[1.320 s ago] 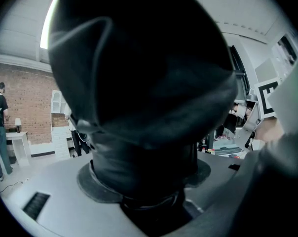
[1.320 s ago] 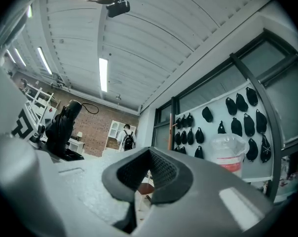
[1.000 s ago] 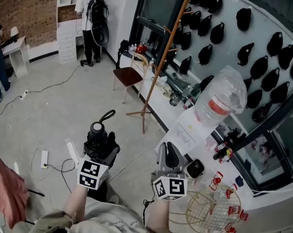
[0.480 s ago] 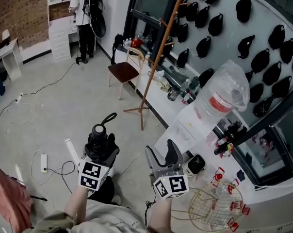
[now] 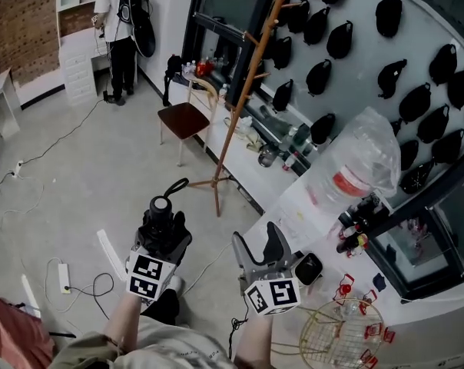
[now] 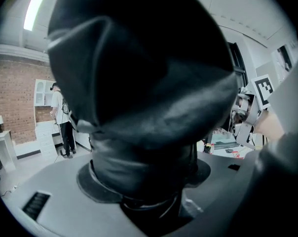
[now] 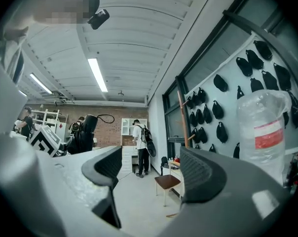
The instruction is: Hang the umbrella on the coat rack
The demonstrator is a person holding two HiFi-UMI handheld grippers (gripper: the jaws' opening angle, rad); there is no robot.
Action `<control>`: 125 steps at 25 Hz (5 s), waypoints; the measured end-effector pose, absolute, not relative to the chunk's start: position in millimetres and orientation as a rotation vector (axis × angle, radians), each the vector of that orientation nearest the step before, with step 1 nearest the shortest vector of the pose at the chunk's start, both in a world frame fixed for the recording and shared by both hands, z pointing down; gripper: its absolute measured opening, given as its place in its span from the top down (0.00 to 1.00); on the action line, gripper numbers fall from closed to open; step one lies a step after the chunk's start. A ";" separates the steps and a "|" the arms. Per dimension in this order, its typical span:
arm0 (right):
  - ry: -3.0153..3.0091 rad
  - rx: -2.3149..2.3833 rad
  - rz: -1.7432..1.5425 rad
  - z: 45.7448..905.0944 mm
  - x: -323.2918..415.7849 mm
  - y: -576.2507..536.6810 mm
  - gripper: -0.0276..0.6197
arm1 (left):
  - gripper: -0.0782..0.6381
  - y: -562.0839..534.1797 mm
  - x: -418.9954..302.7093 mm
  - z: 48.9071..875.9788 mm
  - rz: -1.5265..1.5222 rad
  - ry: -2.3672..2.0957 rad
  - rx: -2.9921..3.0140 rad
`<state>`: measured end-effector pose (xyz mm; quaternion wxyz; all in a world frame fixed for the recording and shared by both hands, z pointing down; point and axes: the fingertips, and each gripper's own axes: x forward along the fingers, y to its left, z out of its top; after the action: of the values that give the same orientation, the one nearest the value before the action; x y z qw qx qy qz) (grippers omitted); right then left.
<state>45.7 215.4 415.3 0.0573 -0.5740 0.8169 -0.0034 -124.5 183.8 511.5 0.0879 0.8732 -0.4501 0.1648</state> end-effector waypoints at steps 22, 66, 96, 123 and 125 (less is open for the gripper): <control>2.390 -1.832 0.007 386.8 53.1 18.1 0.41 | 0.47 -40.2 -93.0 498.5 0.493 -1.097 2.718; 2.628 -1.278 -0.022 365.8 166.3 -156.2 0.40 | 0.47 -187.4 110.8 494.9 0.517 -1.000 2.787; 2.858 -0.542 -0.183 380.0 107.1 -221.0 0.66 | 0.47 -233.1 158.6 500.5 0.491 -0.576 3.019; 2.743 -0.731 -0.087 330.7 132.6 -302.2 0.67 | 0.27 -292.9 127.1 554.7 0.585 -0.684 2.973; 2.749 -0.730 -0.076 327.3 131.6 -303.6 0.67 | 0.27 -294.7 131.8 553.7 0.556 -0.708 2.970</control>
<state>131.6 -303.6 327.3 0.1477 -0.2539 0.9555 -0.0264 131.8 -294.7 553.7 0.0192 0.9568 -0.2280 0.1791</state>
